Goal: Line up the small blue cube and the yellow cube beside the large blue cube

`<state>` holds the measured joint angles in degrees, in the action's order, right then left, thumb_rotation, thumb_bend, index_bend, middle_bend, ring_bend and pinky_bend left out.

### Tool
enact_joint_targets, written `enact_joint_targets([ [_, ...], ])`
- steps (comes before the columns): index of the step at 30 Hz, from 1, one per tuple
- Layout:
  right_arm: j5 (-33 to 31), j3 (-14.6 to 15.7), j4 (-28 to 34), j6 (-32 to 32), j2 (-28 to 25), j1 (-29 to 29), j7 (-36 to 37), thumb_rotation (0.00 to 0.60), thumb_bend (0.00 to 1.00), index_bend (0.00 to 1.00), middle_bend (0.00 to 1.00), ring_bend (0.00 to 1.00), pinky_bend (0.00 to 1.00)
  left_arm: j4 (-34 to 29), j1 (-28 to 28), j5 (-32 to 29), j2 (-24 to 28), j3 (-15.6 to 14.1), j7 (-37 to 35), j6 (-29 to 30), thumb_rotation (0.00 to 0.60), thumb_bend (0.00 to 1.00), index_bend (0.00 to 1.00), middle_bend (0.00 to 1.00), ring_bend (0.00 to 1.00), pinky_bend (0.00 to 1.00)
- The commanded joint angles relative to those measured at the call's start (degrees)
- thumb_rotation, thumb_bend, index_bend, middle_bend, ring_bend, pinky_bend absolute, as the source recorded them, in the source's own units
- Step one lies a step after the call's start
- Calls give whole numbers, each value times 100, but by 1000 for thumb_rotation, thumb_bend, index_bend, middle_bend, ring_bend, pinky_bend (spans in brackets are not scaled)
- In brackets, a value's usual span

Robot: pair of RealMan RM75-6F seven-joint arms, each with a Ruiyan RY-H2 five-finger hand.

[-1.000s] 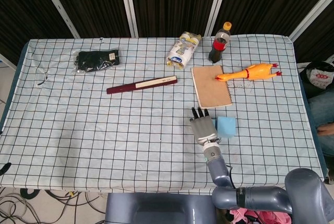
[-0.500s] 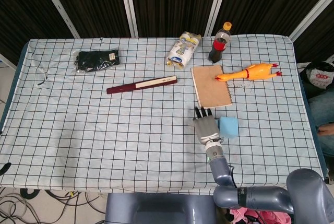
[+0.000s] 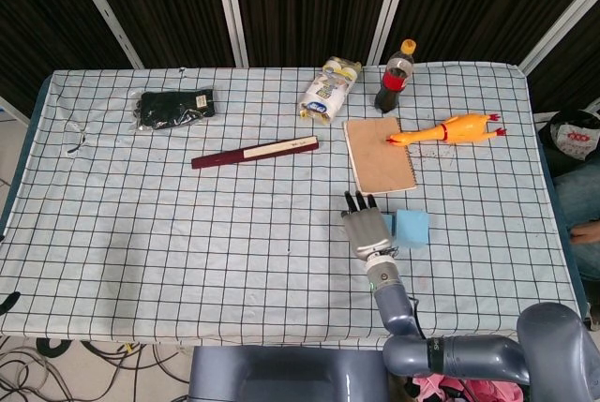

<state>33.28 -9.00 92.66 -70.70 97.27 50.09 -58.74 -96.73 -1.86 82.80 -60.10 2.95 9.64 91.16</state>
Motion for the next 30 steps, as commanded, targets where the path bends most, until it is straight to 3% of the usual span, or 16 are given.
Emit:
enact_joint_targets([
  [1,132,-89,148,-50,-48,4,113,600,366,223,0,0,92,-2,1,1,0,1,-3,0,600,11,219,50,0,0],
  [8,963,-457,940,-480,-646,-229,867,600,314,162,0,0,92,18,7,19,-12,4,-31,4,600,11,211,51,0,0],
  [15,1636,-729,2313,-784,-2210,-998,2091,600,292,160,0,0,92,42,12,41,-26,6,-70,11,600,11,201,52,0,0],
  [18,1959,-538,2647,-884,-2877,-1469,2558,600,291,160,0,0,92,46,15,53,-33,8,-86,17,600,11,201,52,0,0],
  [21,2667,-59,2701,-1329,-3272,-2168,3161,600,292,160,0,0,92,66,26,62,-53,17,-91,19,600,11,198,53,0,0],
  [26,3973,789,2200,-1985,-3306,-3056,3953,600,292,160,0,0,92,92,30,104,-54,8,-156,23,600,11,194,52,0,0],
  [30,4773,1173,1552,-2710,-2997,-3655,4402,600,291,160,0,0,92,118,50,118,-60,-9,-206,-31,600,11,193,52,0,0],
])
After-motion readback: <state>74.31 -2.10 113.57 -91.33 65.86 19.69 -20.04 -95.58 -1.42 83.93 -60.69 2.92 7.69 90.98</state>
